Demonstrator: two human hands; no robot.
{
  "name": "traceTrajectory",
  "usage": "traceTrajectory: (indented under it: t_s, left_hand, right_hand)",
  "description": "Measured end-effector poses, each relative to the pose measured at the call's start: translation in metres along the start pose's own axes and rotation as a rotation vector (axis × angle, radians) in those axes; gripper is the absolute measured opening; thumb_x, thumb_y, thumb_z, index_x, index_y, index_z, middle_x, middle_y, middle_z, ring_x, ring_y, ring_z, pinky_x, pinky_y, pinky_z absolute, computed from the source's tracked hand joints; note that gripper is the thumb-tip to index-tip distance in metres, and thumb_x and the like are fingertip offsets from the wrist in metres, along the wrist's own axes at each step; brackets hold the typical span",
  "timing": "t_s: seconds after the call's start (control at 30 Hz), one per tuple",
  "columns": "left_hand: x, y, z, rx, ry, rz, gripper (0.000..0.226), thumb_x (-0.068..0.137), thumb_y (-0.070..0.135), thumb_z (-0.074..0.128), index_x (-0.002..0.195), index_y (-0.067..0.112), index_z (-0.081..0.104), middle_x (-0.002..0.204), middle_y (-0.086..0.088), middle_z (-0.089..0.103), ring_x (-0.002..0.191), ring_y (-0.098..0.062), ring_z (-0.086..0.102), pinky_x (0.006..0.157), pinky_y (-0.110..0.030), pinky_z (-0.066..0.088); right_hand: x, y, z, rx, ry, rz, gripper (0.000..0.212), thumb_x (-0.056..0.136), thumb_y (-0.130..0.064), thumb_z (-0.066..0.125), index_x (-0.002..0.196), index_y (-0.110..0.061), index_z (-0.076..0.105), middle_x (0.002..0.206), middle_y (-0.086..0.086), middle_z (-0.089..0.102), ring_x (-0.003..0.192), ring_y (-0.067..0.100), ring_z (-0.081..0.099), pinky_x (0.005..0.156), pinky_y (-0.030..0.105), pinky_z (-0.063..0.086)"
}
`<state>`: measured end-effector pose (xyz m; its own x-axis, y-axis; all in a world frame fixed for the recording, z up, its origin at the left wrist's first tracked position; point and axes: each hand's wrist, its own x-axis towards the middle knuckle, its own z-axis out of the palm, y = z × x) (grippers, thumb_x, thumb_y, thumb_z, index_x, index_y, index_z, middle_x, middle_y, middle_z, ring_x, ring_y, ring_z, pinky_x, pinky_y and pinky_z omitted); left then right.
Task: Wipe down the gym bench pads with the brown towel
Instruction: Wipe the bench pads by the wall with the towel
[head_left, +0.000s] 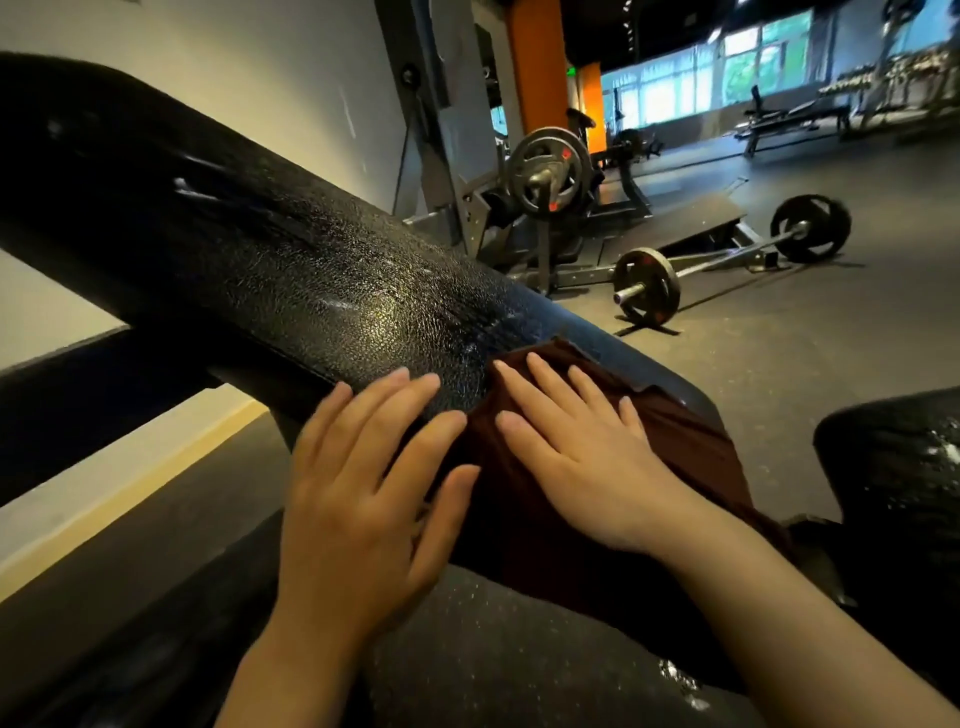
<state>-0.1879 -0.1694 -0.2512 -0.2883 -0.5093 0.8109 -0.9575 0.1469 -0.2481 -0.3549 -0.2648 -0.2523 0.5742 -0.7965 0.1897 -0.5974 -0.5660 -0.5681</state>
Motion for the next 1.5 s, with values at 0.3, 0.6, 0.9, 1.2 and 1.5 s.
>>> traceTrajectory:
  t_s: [0.3,0.6,0.9,1.2,1.5]
  left_hand:
    - [0.035,-0.022,0.04,-0.047,0.305,-0.004,0.042,0.099,0.037,0.037,0.104,0.016,0.074,0.117,0.002,0.069,0.115,-0.019,0.062,0.104,-0.04,0.037]
    - [0.033,-0.03,0.046,-0.001,0.311,0.065,0.047,0.1,0.035,0.035,0.102,0.016,0.078,0.12,0.003,0.069,0.114,-0.018,0.062,0.109,-0.035,0.034]
    - [0.031,-0.024,0.045,-0.008,0.306,-0.029,0.043,0.101,0.036,0.039,0.1,0.017,0.078,0.12,0.003,0.07,0.114,-0.019,0.06,0.111,-0.035,0.027]
    - [0.015,0.048,0.062,-0.096,0.252,-0.01,0.051,0.102,0.053,0.023,0.114,0.027,0.065,0.127,0.004,0.066,0.121,-0.017,0.059,0.111,-0.044,0.024]
    - [0.012,0.051,0.077,0.024,0.344,0.006,0.047,0.099,0.045,0.025,0.117,0.026,0.064,0.12,0.009,0.067,0.118,-0.016,0.059,0.108,-0.039,0.027]
  right_hand:
    - [0.064,0.024,-0.02,0.017,0.03,0.007,0.076,0.07,-0.079,0.008,0.144,-0.063,-0.001,0.16,-0.027,-0.01,0.147,0.001,-0.013,0.118,0.053,-0.01]
    - [0.122,0.08,-0.027,0.011,0.175,0.199,0.069,0.093,-0.072,0.021,0.154,-0.041,0.019,0.162,-0.008,0.022,0.149,0.019,0.02,0.118,0.057,0.014]
    - [0.035,0.079,-0.014,0.025,0.08,0.359,0.051,0.102,-0.052,0.018,0.15,-0.051,0.002,0.164,-0.014,-0.004,0.152,0.014,-0.004,0.119,0.06,0.001]
    - [-0.026,0.049,-0.007,-0.007,-0.017,0.206,0.046,0.1,-0.048,0.024,0.125,-0.069,-0.009,0.156,-0.027,-0.019,0.146,0.004,-0.021,0.121,0.051,-0.01]
    - [0.058,0.123,-0.025,0.063,0.116,0.196,0.093,0.068,-0.089,0.011,0.152,-0.049,0.011,0.163,-0.016,0.008,0.151,0.01,0.005,0.121,0.054,0.004]
